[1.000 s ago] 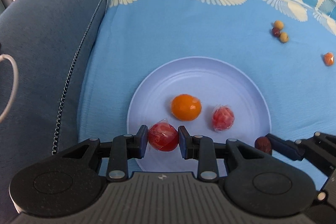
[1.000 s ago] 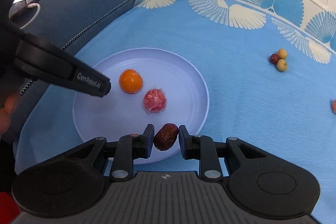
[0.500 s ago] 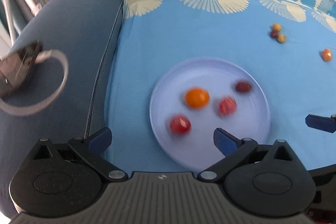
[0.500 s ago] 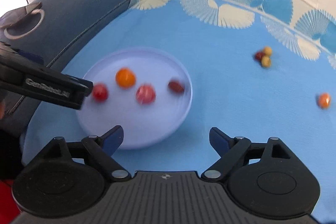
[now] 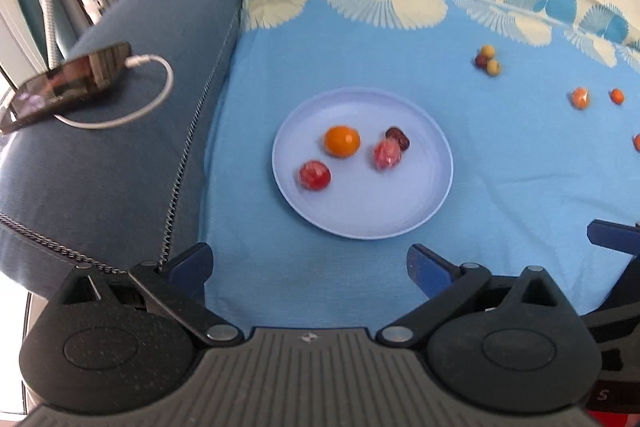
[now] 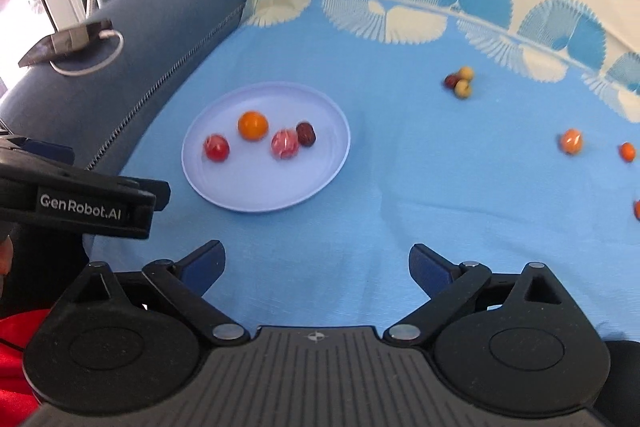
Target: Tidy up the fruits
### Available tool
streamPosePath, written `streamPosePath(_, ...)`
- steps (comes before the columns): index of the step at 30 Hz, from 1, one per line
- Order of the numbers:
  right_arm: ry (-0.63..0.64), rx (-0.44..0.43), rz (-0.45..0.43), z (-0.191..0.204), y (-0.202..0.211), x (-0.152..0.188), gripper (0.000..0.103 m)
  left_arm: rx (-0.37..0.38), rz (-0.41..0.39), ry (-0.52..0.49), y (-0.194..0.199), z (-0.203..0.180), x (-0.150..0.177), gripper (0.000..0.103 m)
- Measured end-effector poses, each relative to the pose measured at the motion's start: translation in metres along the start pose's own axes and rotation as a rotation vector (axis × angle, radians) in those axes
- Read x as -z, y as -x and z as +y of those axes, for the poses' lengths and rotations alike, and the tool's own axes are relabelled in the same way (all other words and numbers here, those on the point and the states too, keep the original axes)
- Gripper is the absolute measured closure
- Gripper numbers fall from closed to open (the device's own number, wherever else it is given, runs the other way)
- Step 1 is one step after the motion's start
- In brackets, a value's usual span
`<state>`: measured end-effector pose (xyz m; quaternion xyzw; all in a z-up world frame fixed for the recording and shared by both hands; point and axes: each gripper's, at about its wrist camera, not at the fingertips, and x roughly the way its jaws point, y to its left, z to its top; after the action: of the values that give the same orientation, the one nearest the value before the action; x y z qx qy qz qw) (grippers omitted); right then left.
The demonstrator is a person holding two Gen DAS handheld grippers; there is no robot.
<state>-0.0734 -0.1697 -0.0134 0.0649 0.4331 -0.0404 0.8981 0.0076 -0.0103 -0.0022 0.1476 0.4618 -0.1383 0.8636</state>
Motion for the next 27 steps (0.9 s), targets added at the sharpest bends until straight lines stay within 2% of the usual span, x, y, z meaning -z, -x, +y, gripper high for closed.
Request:
streamPosePath(6,0.020,-0.007,-0.052,0.005,0.021,0.005,0.004,-0.011,-0.037,-0.002,0.022,-0.005,0.007,0.000)
streamPosePath(16,0.023,-0.008,-0.100,0.008,0.039,0.009,0.003,-0.023,-0.072,-0.018,0.036,-0.007,0.014,0.000)
streamPosePath(27,0.022,-0.005,-0.098,0.010,0.040,0.011,0.003,-0.020,-0.079,-0.017,0.038,-0.006,0.016,0.000)
